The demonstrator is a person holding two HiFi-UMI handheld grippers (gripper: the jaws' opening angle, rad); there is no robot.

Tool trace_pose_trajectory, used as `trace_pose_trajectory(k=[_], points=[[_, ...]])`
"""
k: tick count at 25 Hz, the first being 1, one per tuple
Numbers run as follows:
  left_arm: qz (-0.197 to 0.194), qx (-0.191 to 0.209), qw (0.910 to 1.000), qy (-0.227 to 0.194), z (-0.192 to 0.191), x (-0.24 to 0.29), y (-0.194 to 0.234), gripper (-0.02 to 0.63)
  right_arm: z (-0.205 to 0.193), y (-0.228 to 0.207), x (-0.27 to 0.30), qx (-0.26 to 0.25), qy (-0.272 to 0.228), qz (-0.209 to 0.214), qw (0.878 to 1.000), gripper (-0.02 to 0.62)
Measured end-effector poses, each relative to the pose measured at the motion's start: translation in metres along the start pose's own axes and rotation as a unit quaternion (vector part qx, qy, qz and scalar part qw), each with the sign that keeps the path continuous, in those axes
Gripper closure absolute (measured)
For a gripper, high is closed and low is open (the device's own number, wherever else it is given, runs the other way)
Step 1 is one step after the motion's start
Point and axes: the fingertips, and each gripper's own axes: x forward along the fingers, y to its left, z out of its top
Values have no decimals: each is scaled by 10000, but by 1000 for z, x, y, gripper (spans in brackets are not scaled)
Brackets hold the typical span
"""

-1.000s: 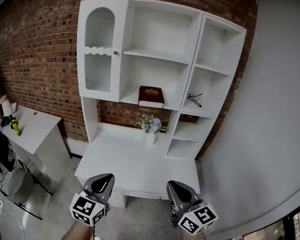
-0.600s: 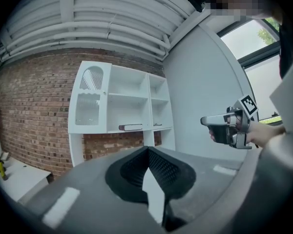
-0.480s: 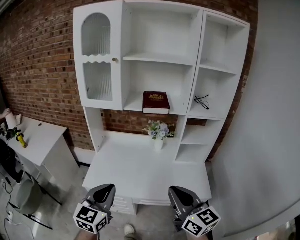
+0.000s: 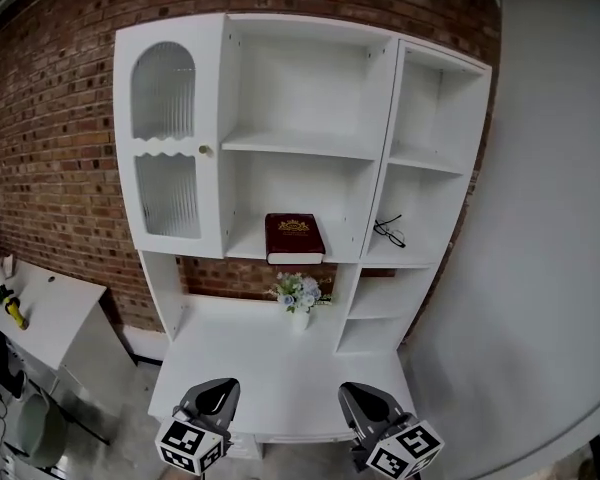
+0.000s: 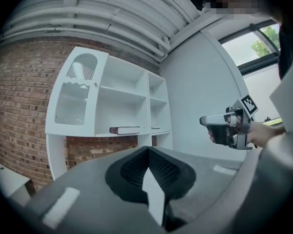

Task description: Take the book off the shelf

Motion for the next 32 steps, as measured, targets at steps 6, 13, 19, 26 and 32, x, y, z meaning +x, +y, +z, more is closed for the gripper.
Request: trace_pose_trajectory(k=[6,13,19,26,32], points=[[-87,-115,9998,159,-10,33,27,606,-13,-22,36,123,201,-69,9997,572],[-183,-120,9994,250,-14,63,60,606,-15,-34,78,94,192,-90,9997,572],[-420,-241,9986,216,4,84,83,606,-3,-47,105,32,141,-275,9995,572],[-747,-487,9959,126,1,101,98,606,1,-39,128,-179,244,-437,9986,572],[-856,-585,9945,133,-5,113,101,603,-1,-48,131,-214,370,-668,9969,572]])
